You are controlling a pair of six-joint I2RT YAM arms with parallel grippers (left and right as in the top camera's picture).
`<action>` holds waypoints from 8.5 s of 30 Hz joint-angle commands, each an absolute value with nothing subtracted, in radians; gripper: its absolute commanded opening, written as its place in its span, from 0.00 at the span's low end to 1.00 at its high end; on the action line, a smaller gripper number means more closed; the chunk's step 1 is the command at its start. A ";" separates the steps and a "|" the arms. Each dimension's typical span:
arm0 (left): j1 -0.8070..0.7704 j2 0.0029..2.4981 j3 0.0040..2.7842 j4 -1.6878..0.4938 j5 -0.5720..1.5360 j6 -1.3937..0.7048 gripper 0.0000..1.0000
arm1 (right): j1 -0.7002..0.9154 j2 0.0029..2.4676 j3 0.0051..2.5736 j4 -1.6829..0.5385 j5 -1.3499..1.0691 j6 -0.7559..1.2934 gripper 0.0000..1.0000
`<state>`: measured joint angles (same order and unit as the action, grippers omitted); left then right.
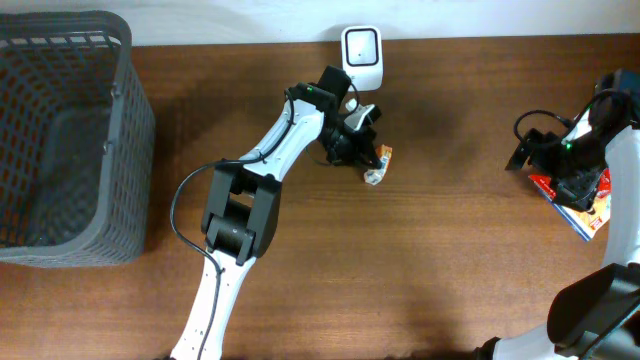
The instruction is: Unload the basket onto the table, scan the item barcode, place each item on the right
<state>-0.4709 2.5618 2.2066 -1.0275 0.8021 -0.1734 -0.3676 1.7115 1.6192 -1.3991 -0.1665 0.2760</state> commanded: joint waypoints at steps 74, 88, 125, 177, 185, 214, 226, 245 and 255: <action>-0.592 2.657 2.930 -1.565 0.153 -0.218 0.00 | -0.366 1.714 1.552 -1.274 -0.277 0.270 0.98; -0.717 2.809 2.929 -1.438 0.159 -0.224 0.00 | -0.366 1.714 1.552 -1.274 -0.277 0.270 0.98; -0.318 2.709 3.111 -1.688 -0.202 -0.280 0.99 | -0.366 1.714 1.552 -1.245 -0.300 0.270 0.98; -0.307 2.715 3.110 -1.688 -0.203 -0.279 0.99 | 0.293 2.138 1.486 -0.577 -0.302 0.727 0.04; -0.306 2.715 3.110 -1.688 -0.203 -0.279 0.99 | 0.274 2.138 1.805 -0.885 -0.081 0.500 0.04; -0.278 2.715 3.110 -1.688 -0.196 -0.281 0.99 | 0.359 2.320 2.040 -0.265 0.520 -0.666 0.04; -0.277 2.715 3.110 -1.688 -0.196 -0.280 0.99 | 0.368 2.320 2.040 -0.271 0.494 -0.666 0.04; -0.277 2.716 3.108 -1.688 -0.195 -0.280 0.99 | 0.210 2.048 2.041 -0.741 0.680 -0.117 0.04; -0.277 2.717 3.083 -1.688 -0.150 -0.280 0.99 | -0.360 2.034 2.040 -1.252 0.185 0.299 0.04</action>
